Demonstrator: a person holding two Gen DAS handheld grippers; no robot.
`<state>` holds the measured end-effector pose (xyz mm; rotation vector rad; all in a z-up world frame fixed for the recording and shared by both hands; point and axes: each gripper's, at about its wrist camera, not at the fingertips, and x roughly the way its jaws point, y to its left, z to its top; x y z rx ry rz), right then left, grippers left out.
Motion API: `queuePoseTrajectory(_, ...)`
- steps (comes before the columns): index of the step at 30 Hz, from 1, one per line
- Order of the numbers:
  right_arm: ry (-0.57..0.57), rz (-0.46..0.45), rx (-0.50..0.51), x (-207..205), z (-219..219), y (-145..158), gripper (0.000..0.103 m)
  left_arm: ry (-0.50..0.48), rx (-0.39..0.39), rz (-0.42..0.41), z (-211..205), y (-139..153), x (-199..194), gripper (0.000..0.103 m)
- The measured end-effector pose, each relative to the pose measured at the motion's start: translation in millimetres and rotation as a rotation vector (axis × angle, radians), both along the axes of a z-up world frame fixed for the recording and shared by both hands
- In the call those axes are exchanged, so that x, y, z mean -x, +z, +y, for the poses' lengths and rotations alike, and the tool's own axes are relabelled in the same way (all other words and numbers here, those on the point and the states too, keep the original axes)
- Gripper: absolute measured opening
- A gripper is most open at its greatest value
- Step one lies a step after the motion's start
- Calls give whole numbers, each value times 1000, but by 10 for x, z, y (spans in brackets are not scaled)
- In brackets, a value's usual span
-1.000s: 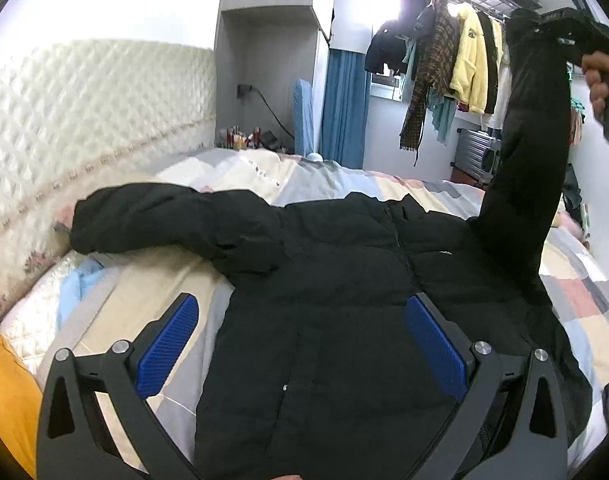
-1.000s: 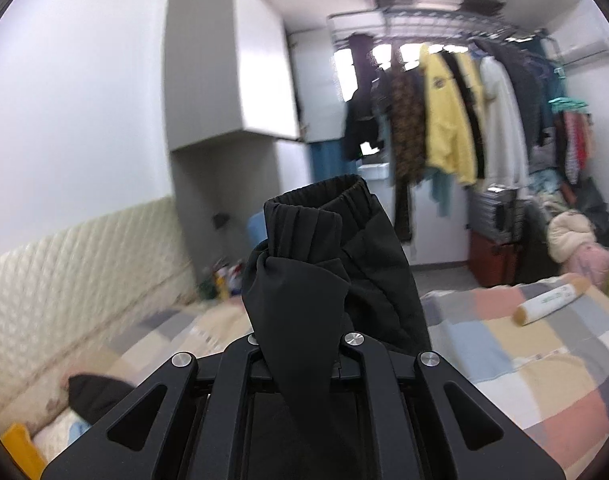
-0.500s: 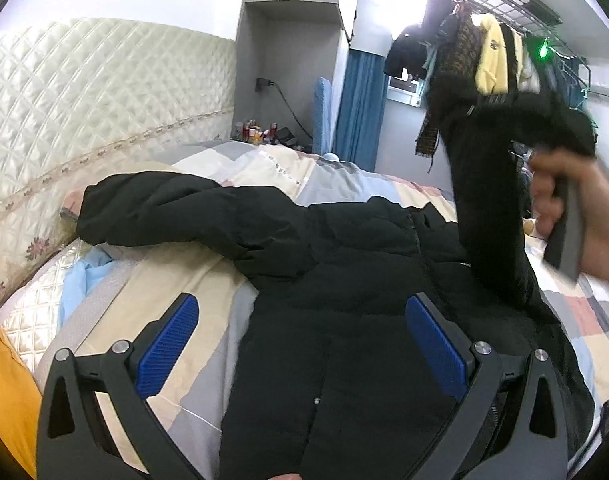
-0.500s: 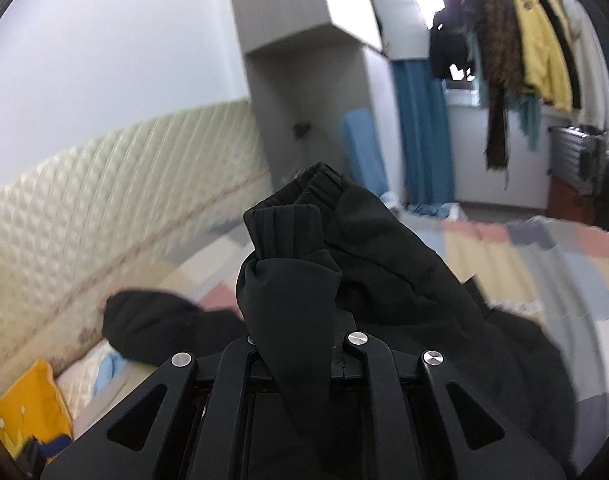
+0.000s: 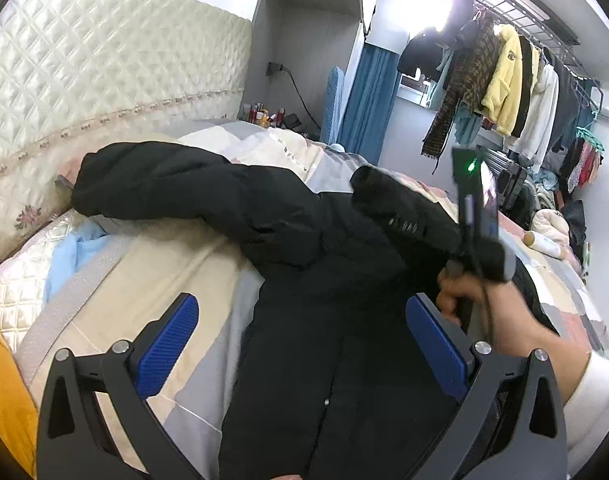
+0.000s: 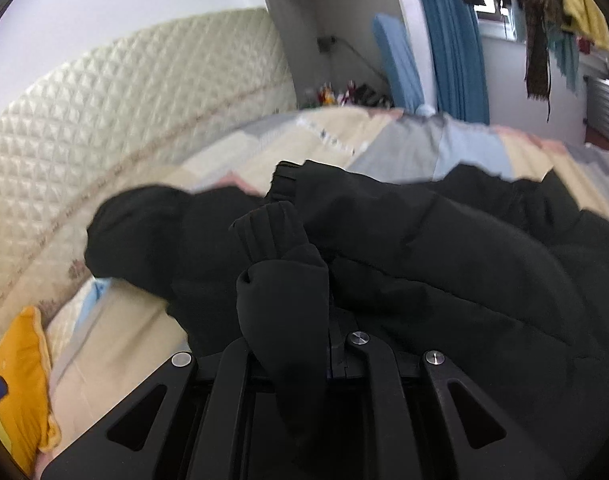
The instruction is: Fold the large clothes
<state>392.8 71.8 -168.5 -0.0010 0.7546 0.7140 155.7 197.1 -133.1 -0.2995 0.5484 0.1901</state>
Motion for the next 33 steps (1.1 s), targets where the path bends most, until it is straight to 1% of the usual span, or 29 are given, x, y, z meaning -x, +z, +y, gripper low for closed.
queuePoseTrajectory(3, 0, 49, 1, -37, 5, -149, 9, -1, -1, 12, 7, -70, -59, 103)
queuePoseTrajectory(8, 13, 84, 6, -53, 12, -44, 12, -6, 17, 43, 25, -156, -131, 103)
queuePoseTrajectory(11, 28, 96, 37, -30, -7, 80, 18, -10, 16, 39, 9, -141, -122, 103)
queuePoseTrajectory(13, 47, 102, 60, 15, -10, 188, 24, -11, 13, 42, -6, -139, -116, 103)
queuePoseTrajectory(17, 55, 92, 89, 112, -91, 403, 34, -18, -4, 40, -75, -107, -96, 103)
queuePoseTrajectory(18, 59, 92, 89, 141, -127, 475, 41, -21, -7, 38, -97, -103, -92, 103)
queuePoseTrajectory(20, 59, 79, 94, 212, -210, 627, 65, -28, -9, 37, -123, -94, -89, 103)
queuePoseTrajectory(21, 55, 65, 95, 250, -251, 705, 89, -31, -5, 36, -133, -93, -88, 103)
queuePoseTrajectory(22, 54, 47, 94, 295, -297, 802, 93, -32, -1, 37, -141, -93, -92, 103)
queuePoseTrajectory(24, 53, 24, 97, 369, -377, 1000, 92, -34, 8, 42, -152, -96, -101, 103)
queuePoseTrajectory(26, 28, -6, 103, 433, -478, 1223, 92, -41, 19, 49, -176, -109, -115, 103)
queuePoseTrajectory(28, -24, -40, 123, 483, -588, 1470, 92, -50, 22, 54, -212, -116, -126, 103)
queuePoseTrajectory(31, -92, -65, 139, 519, -740, 1785, 92, -59, 19, 58, -296, -117, -137, 103)
queuePoseTrajectory(33, -115, -82, 164, 539, -791, 1961, 92, -67, 12, 61, -356, -122, -141, 103)
